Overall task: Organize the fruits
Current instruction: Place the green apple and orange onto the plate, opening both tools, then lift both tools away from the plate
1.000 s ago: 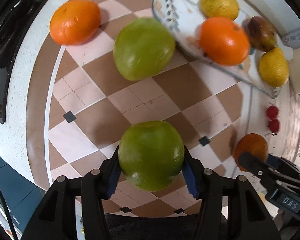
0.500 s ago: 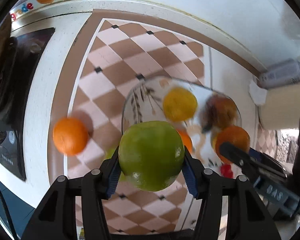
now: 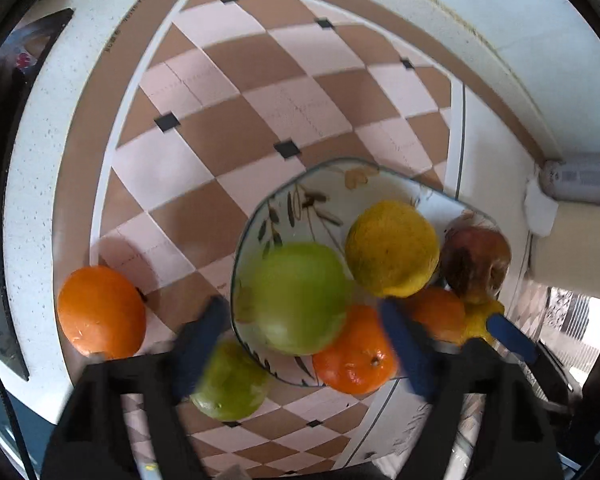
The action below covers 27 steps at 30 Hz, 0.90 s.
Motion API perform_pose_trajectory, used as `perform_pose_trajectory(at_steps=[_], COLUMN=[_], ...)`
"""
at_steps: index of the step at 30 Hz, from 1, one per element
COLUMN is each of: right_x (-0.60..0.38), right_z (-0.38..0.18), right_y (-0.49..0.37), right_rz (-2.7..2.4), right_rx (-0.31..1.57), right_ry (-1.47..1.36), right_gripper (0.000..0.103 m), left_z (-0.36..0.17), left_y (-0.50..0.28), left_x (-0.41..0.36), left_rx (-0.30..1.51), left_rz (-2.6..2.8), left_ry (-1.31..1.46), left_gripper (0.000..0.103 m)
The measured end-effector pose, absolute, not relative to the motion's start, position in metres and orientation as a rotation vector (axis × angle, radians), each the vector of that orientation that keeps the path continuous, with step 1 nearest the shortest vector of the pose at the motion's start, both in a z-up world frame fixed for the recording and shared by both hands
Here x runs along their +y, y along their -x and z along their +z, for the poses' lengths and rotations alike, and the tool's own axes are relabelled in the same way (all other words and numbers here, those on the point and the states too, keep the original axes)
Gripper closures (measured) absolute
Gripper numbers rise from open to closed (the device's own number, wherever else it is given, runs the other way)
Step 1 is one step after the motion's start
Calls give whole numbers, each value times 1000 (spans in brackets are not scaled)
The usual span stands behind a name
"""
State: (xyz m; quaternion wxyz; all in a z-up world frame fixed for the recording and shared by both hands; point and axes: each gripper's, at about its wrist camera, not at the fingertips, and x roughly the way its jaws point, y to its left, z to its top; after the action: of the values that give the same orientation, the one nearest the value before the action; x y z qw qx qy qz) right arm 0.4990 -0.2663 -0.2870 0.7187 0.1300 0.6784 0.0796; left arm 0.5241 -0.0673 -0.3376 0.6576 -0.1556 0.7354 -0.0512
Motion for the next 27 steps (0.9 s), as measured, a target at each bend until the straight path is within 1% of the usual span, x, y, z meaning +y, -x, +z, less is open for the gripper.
perform_pose_trajectory(at_steps=[2, 3, 4, 6, 11, 16, 27], right_x=[-270, -272, -272, -275, -282, -284, -281], right_z=[-281, -278, -275, -268, -257, -256, -237], right_y=[-496, -494, -492, -486, -465, -443, -399], right_rz=[166, 160, 150, 126, 62, 31, -5], right_rx=[1493, 1486, 1481, 1469, 1443, 1443, 1373], right_ry=[-292, -291, -284, -260, -185, -142, -87], right_gripper=[21, 19, 15, 11, 11, 11, 11], left_z=[-332, -329, -326, -318, -298, -287, -247], left_y=[-525, -524, -523, -518, -494, -460, -400], left_x=[-64, -63, -62, -59, -49, -43, -61], left_rx=[1653, 1648, 1643, 1624, 1549, 1506, 1371], left_rz=[-112, -110, -107, -100, -26, 8, 14], left_ry=[345, 339, 330, 301, 187, 142, 66], left_gripper=[12, 12, 12, 12, 12, 12, 12])
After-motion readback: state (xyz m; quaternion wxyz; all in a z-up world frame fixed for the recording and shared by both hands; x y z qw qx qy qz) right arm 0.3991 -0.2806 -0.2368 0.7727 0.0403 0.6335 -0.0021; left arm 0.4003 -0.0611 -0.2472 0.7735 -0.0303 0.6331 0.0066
